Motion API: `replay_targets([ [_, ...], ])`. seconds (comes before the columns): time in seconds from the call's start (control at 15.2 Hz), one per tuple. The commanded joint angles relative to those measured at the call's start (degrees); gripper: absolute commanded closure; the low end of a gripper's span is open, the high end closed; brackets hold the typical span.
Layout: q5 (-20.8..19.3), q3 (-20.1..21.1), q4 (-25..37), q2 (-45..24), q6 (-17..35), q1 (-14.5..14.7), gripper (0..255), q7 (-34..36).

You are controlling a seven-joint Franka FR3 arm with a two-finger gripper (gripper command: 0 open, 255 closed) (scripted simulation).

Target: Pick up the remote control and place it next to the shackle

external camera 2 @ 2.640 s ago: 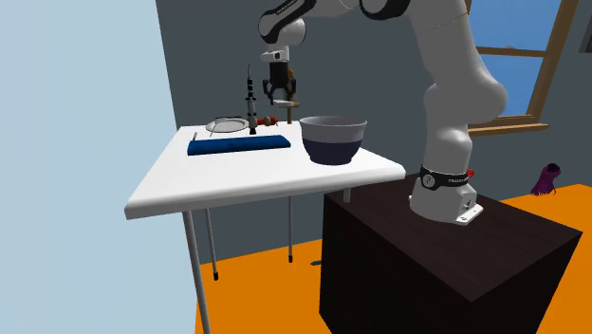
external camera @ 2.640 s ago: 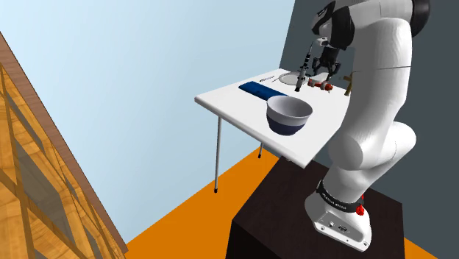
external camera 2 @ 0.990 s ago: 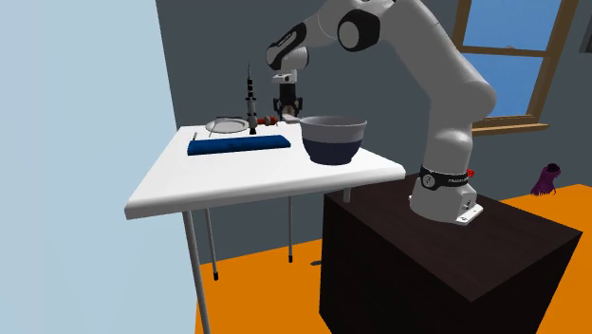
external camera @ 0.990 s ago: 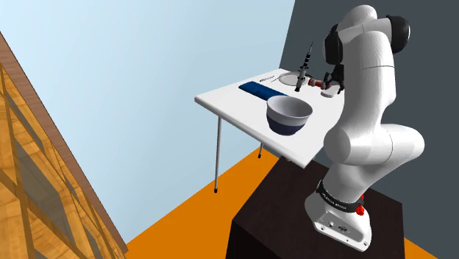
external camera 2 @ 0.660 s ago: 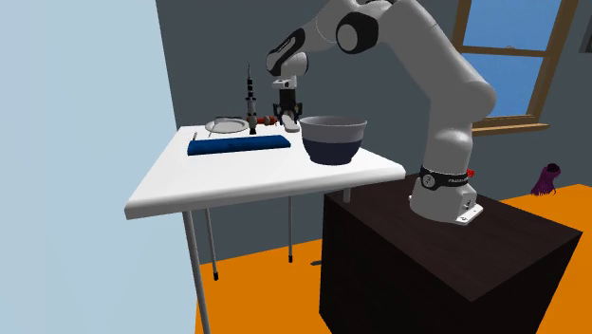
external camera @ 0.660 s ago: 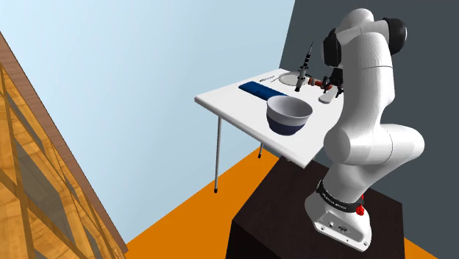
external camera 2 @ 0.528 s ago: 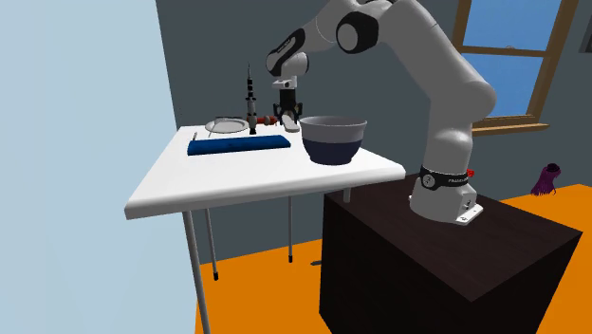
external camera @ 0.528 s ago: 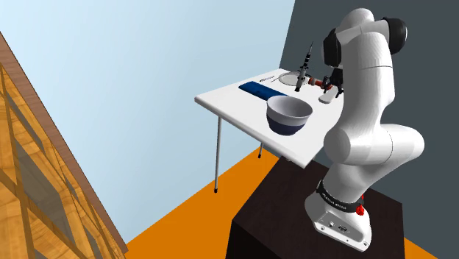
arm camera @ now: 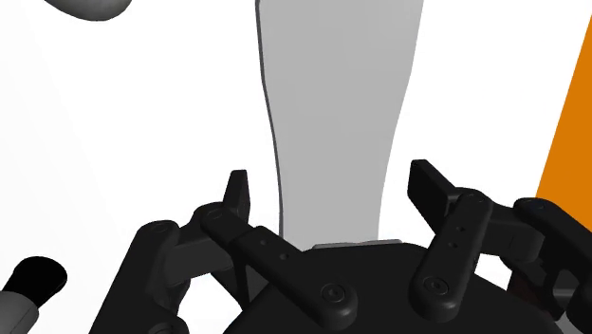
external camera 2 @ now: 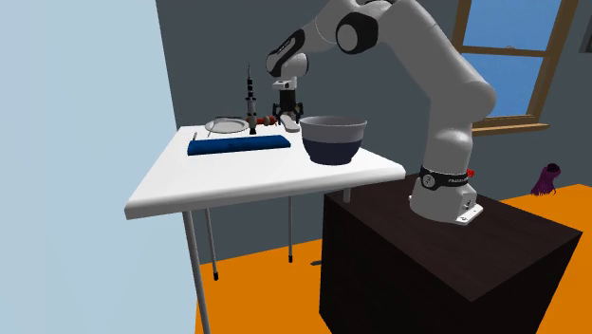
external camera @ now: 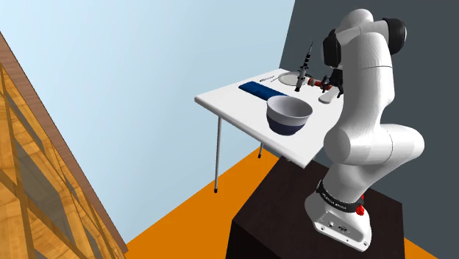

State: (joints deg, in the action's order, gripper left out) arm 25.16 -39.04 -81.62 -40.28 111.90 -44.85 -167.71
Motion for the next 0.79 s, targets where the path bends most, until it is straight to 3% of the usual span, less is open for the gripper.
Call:
replay_targets([
  [0.0, 0.0, 0.0, 0.0, 0.0, 0.0, 0.0, 0, 0.0],
  [0.13, 0.0, 0.0, -0.2, 0.0, 0.1, 0.0, 0, 0.0],
  [0.4, -1.6, -1.1, 4.0, 2.1, -5.7, -0.1, 0, 1.1],
  [0.73, -1.6, -1.1, 4.0, 2.1, -5.7, -0.1, 0, 1.1],
])
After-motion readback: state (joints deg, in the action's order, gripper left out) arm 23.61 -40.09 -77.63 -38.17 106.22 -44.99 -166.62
